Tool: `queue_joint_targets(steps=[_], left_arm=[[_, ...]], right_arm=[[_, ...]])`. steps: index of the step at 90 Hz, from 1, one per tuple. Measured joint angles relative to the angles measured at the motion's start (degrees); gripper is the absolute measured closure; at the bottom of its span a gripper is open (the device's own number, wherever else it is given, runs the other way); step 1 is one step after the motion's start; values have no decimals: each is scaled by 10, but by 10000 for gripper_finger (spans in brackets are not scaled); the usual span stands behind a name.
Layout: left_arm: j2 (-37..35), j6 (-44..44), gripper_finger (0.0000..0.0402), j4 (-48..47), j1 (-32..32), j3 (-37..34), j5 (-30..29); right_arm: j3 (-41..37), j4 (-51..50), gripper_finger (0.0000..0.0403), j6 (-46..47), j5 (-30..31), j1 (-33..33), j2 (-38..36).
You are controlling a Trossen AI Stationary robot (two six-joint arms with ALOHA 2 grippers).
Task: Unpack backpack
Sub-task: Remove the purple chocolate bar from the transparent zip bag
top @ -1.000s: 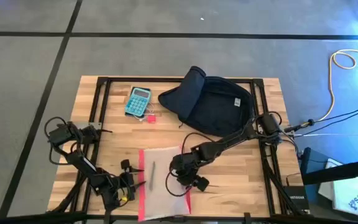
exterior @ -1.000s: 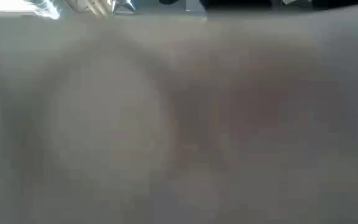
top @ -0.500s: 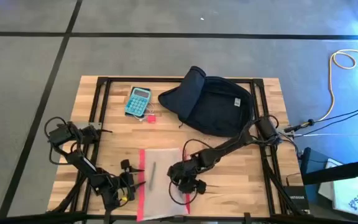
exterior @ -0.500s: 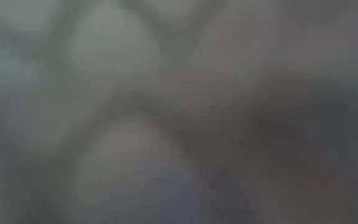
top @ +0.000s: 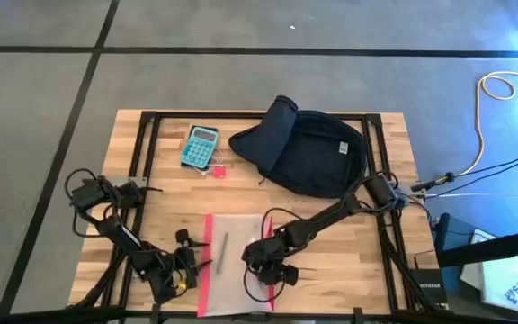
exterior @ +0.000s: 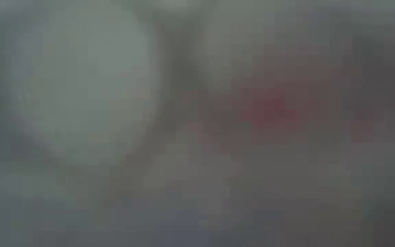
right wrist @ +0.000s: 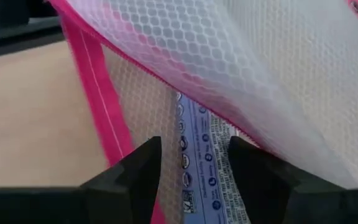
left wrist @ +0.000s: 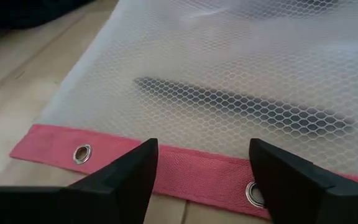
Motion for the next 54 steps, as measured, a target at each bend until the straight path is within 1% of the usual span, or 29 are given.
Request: queue_joint_targets(steps=[19,27,40,54], left_arm=[[0,-3,163,0,0,0,1],[0,-4,163,1,0,0,2],[0,-4,163,2,0,0,3],[0,-12,163,1,0,0,4]], right_arm=[[1,-25,235,1,16,0,-1],[2,-46,245,10,19,0,-3],[2,-65,266,63,20,-1,-8],[-1,-111,289,77,39,-1,-27]])
